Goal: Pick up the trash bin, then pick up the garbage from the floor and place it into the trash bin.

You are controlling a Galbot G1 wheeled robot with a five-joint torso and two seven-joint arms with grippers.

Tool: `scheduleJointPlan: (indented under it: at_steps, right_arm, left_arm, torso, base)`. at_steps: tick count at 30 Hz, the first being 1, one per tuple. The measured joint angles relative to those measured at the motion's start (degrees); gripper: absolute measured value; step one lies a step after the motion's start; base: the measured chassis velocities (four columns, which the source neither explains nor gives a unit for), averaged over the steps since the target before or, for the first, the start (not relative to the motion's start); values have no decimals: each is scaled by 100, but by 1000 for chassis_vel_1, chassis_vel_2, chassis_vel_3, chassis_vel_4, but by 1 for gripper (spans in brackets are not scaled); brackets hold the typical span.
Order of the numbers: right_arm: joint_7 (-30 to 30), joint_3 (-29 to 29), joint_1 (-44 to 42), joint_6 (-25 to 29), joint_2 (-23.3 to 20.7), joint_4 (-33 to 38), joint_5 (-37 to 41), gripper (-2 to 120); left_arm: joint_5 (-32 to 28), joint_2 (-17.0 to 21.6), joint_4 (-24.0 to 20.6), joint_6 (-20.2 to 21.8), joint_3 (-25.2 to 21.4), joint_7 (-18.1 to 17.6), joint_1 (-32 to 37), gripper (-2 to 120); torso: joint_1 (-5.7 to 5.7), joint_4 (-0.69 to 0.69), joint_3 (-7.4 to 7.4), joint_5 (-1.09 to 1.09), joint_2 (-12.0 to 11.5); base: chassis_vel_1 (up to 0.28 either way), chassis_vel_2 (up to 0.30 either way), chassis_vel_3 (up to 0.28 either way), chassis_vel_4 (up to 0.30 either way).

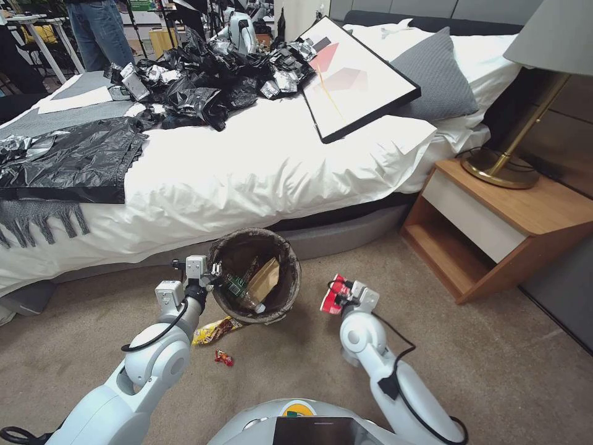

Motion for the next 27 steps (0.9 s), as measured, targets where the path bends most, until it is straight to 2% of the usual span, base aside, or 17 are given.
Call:
scheduleJointPlan:
  at_steps: [2,4,9,11,13,16,21,22,27]
  right_arm:
    - [9,95,-16,-12,-92,263,0,0]
    - [45,368,8,-46,-310,921,59,0]
    - [46,579,31,-68,-537,1473,125,0]
    - [-14,751,6,-71,-798,1891,122,0]
    - [-39,793,1,-68,-856,1978,117,0]
    - [-273,1056,-47,12,-1240,2440,97,0]
    - [-669,1312,-62,191,-1569,2785,64,0]
    - [-945,1423,-63,312,-1751,2982,77,0]
    - [-1536,1533,-61,544,-2090,3396,181,0]
  left_arm:
    - [2,0,13,1,7,-1,1,5]
    - [4,-1,11,16,41,-2,19,5]
    - [13,-5,-29,31,59,-5,73,5]
    - [23,-5,-76,35,61,-9,148,5]
    - [25,-5,-90,36,63,-9,171,5]
    - [40,-1,-138,36,64,-10,255,5]
    - [44,-1,-150,40,71,-10,278,5]
    - [46,-1,-154,43,80,-10,287,5]
    - [50,-2,-155,50,118,-10,311,5]
  torso:
    - [0,-1,0,-1,0]
    - [0,-1,0,0,0]
    - [0,0,0,0,0]
    - [0,0,0,1,0]
    - [0,-1,0,1,0]
    - [0,0,0,0,0]
    - [0,0,0,1,0]
    - [0,-1,0,0,0]
    - [0,0,0,0,0]
  base:
    - [0,0,0,0]
    - [0,0,0,0]
    - [0,0,0,0]
    - [0,0,0,0]
    - [0,0,0,0]
    - [0,0,0,0]
    - [0,0,0,0]
    - [0,0,0,0]
    - [0,0,0,0]
